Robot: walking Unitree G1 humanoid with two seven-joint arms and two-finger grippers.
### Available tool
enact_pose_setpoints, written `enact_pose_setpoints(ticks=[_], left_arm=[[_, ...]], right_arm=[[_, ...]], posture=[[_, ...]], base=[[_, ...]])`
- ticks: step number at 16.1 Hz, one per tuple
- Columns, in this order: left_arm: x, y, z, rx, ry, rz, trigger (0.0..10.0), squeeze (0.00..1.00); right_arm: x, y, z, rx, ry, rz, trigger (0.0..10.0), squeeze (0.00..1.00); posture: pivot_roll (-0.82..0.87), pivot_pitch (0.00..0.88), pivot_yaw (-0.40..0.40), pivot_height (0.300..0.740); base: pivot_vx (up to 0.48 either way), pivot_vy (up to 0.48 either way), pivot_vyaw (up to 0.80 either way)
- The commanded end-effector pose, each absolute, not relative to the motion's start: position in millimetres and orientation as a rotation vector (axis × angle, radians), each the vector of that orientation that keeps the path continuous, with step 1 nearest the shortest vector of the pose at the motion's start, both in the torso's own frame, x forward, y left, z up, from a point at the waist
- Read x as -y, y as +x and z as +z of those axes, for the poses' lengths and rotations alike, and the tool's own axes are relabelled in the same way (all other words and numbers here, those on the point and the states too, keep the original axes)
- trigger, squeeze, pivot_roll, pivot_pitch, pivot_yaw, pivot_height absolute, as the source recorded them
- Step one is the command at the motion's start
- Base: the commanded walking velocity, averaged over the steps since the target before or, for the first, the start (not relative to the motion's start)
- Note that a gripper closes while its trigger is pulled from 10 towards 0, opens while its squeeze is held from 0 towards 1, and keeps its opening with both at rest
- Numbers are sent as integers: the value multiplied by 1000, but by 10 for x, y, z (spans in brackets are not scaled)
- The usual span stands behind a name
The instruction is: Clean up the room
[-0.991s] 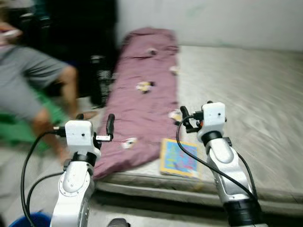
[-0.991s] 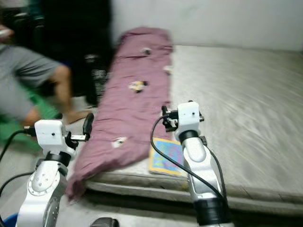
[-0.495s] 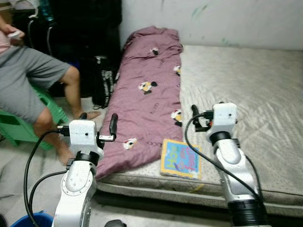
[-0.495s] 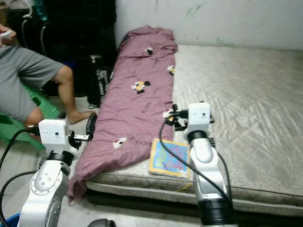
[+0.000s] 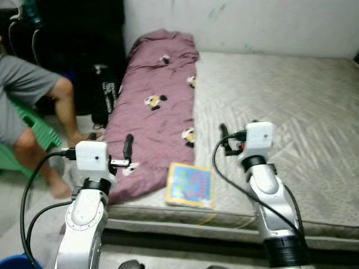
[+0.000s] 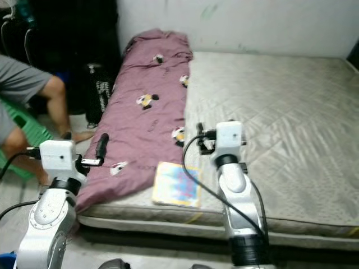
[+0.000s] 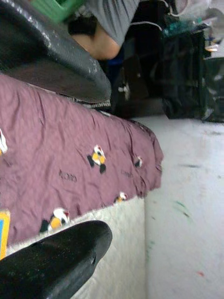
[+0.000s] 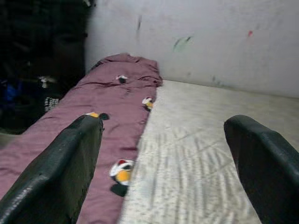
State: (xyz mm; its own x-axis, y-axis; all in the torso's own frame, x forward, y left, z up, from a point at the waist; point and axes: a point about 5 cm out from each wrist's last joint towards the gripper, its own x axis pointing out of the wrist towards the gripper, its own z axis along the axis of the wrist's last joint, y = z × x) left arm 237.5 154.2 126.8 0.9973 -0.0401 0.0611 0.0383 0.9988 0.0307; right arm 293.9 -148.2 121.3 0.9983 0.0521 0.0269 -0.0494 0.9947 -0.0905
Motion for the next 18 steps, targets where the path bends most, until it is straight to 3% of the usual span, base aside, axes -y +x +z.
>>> enact_pose_setpoints(ticks=[1, 3, 10, 18], left_arm=[[-1484, 2378, 1274, 63, 22, -57, 10000, 0], [-1482, 2384, 1273, 64, 23, -61, 10000, 0], [-1467, 2421, 1229, 48, -6, -56, 10000, 0], [-1650, 2247, 1192, 53, 0, 84, 10000, 0]], right_arm=[[1589, 2932, 1214, 26, -98, 20, 10000, 0], [1582, 2933, 1208, 26, -96, 26, 10000, 0], [1605, 2894, 1190, 29, -84, 2, 10000, 0], [1337, 3108, 1222, 23, -90, 159, 10000, 0]], posture=[[-38, 0, -8, 740], [-38, 0, -8, 740], [-55, 0, 22, 740], [53, 0, -111, 740]], base=[[0, -360, 0], [0, -345, 0], [0, 0, 0], [0, 0, 0]])
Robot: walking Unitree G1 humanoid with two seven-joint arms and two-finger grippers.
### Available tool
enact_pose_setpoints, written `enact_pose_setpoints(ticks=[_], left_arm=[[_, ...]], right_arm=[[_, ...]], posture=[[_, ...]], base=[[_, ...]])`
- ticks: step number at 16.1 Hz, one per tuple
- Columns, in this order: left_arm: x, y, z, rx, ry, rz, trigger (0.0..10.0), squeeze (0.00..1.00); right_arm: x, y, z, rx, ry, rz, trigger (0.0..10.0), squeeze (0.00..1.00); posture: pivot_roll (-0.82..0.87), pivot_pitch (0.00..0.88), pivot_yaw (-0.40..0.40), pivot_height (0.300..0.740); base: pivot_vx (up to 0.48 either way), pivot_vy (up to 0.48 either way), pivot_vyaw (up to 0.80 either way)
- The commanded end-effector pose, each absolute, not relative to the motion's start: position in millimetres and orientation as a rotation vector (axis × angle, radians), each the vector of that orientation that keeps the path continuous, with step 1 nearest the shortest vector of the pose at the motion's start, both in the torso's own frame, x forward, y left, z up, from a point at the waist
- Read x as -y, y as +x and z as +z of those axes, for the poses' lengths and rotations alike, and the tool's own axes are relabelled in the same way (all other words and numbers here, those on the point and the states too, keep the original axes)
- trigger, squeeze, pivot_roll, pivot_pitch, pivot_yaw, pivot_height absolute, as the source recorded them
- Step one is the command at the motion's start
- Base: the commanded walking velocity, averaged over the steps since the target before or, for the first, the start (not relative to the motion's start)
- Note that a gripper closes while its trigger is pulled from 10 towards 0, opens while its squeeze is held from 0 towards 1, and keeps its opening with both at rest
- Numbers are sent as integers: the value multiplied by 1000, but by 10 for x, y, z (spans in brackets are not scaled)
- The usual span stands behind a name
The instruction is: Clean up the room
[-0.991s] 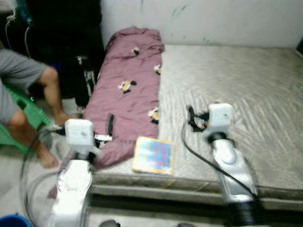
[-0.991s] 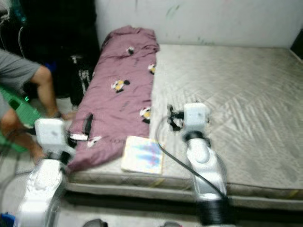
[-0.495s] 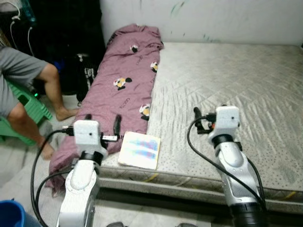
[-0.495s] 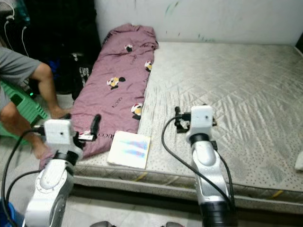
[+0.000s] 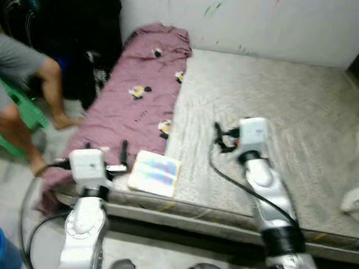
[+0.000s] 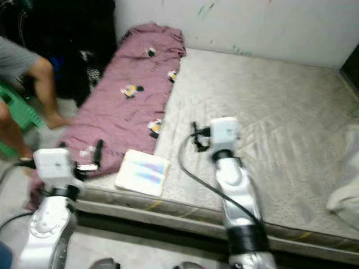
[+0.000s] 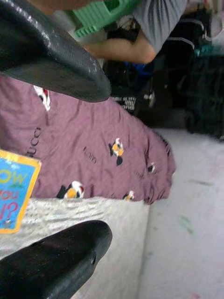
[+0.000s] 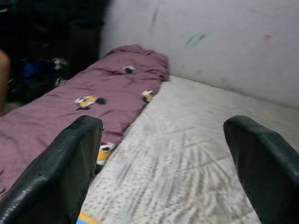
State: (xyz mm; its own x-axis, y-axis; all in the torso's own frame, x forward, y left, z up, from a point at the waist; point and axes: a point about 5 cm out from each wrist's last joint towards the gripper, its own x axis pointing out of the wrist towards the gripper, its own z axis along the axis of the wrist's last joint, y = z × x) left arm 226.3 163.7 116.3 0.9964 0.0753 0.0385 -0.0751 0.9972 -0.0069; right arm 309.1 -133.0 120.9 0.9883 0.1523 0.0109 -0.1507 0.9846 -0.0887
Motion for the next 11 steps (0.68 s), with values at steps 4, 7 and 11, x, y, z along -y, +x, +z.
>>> enact_pose_setpoints(ticks=[4, 7, 11], left_arm=[[-1631, 2261, 1208, 61, 14, 64, 10000, 0], [-1565, 2288, 1205, 58, 11, 6, 10000, 0], [-1594, 2376, 1265, 78, 26, -15, 10000, 0]], right_arm=[[1330, 3107, 1226, 25, -87, 161, 10000, 0], [1420, 3089, 1190, 15, -88, 123, 10000, 0], [1498, 3062, 1182, 15, -94, 89, 10000, 0]], posture=[[42, 0, -101, 740], [13, 0, -69, 740], [1, 0, -54, 740]], base=[[0, 0, 0], [0, -245, 0], [0, -413, 0]])
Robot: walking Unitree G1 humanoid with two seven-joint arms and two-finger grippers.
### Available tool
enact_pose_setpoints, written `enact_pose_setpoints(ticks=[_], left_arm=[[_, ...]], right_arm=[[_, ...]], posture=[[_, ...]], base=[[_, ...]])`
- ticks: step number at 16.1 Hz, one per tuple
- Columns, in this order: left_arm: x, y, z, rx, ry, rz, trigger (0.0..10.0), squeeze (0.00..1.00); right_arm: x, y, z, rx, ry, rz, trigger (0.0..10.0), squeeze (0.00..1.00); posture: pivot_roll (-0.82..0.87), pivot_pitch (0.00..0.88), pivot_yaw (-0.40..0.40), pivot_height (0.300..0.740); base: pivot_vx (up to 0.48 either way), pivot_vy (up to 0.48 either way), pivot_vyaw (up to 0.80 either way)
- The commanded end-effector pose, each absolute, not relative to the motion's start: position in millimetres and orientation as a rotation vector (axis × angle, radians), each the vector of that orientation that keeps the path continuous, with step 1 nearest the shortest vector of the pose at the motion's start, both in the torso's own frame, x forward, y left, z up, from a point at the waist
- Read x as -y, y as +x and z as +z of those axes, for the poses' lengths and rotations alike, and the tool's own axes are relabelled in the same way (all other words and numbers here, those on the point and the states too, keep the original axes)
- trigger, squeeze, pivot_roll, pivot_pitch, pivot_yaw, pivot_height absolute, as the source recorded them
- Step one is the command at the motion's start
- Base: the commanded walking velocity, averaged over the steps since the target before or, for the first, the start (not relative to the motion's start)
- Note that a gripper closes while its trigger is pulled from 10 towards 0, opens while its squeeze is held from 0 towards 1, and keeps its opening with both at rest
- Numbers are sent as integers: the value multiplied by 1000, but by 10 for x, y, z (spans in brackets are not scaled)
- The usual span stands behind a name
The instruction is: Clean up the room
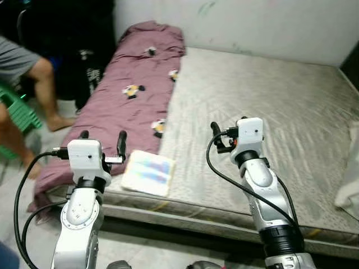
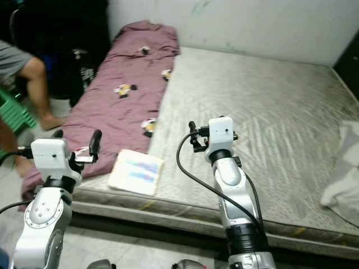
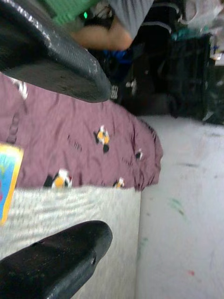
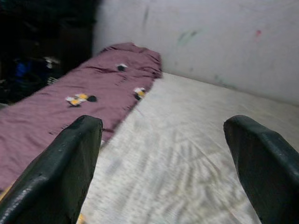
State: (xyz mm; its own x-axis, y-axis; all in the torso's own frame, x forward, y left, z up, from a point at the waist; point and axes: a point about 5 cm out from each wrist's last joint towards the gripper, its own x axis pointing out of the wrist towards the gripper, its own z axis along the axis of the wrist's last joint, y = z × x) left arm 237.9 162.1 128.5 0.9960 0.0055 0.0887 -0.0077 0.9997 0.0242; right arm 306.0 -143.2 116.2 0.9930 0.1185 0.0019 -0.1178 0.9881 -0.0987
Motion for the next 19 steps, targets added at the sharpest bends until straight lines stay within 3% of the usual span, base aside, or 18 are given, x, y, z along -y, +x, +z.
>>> enact_pose_setpoints(ticks=[1, 13, 19], left_arm=[[-1579, 2356, 1255, 73, 24, -18, 10000, 0], [-1547, 2332, 1238, 62, 17, -38, 10000, 0], [-1543, 2339, 1247, 79, 10, -18, 10000, 0]], right_arm=[[1495, 3059, 1182, 15, -94, 89, 10000, 0], [1510, 3024, 1163, 8, -95, 81, 10000, 0], [1498, 3030, 1172, 10, -95, 83, 10000, 0]], posture=[[1, 0, -52, 740], [-6, 0, -49, 740], [-7, 0, -52, 740]], base=[[0, -428, 0], [0, -413, 0], [0, -219, 0]])
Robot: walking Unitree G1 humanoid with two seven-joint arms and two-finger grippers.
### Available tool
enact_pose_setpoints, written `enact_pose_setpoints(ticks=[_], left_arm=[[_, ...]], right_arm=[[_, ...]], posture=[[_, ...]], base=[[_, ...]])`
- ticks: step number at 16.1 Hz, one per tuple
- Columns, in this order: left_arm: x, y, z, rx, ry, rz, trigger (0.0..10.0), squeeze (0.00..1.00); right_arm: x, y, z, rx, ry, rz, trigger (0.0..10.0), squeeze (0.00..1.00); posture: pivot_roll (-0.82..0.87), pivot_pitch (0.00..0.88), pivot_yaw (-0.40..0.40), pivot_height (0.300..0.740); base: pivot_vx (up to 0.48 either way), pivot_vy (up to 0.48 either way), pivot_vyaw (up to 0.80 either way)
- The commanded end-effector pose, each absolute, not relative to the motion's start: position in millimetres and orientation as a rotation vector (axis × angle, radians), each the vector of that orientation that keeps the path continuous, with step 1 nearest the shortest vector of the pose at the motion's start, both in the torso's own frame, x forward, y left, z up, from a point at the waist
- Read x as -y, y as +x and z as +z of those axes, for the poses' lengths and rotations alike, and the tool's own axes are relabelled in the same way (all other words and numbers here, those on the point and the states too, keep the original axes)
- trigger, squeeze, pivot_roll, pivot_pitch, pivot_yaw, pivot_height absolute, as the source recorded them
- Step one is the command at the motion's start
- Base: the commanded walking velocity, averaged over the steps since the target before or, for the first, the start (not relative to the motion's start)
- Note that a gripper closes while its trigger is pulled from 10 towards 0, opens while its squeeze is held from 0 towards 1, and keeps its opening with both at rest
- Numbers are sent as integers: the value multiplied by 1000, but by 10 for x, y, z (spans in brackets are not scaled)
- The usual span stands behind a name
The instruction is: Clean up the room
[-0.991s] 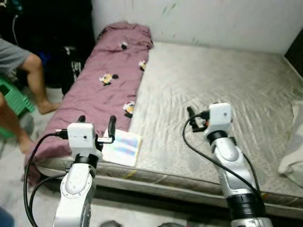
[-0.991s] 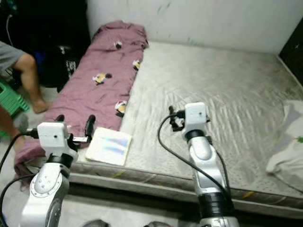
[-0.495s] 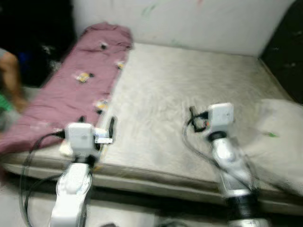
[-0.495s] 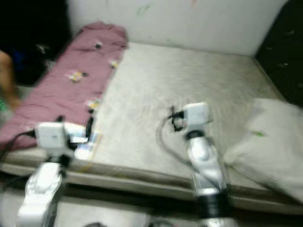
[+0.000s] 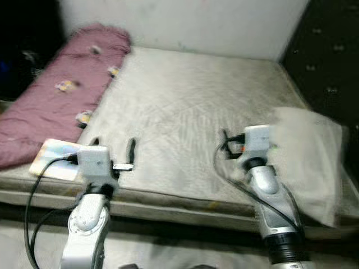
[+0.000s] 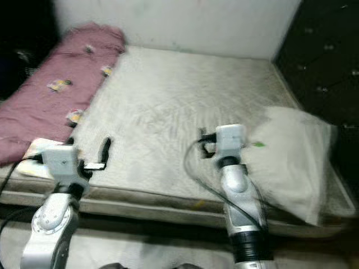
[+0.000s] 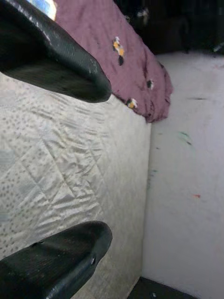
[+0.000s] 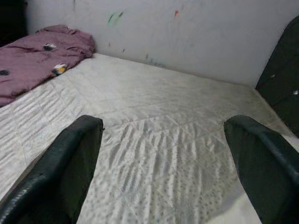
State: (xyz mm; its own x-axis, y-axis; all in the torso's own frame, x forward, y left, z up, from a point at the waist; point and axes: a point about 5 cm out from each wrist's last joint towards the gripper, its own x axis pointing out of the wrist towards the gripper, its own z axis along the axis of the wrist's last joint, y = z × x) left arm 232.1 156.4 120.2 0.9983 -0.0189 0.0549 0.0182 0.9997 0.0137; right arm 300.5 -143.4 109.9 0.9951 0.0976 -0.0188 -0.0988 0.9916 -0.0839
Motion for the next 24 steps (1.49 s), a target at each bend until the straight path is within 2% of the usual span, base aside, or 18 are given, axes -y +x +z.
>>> enact_pose_setpoints(ticks=[1, 9, 24], left_arm=[[-1535, 2347, 1249, 79, 7, -34, 10000, 0], [-1492, 2337, 1266, 91, -21, -90, 10000, 0], [-1489, 2350, 1274, 102, -19, -96, 10000, 0]], right_arm=[[1502, 3032, 1173, 10, -96, 83, 10000, 0], [1505, 3043, 1174, 7, -89, 82, 10000, 0], [1509, 3050, 1179, 14, -88, 77, 10000, 0]], posture=[[-9, 0, -52, 740], [-8, 0, -52, 740], [-6, 0, -53, 740]], base=[[0, 0, 0], [0, 0, -131], [328, 0, 0]])
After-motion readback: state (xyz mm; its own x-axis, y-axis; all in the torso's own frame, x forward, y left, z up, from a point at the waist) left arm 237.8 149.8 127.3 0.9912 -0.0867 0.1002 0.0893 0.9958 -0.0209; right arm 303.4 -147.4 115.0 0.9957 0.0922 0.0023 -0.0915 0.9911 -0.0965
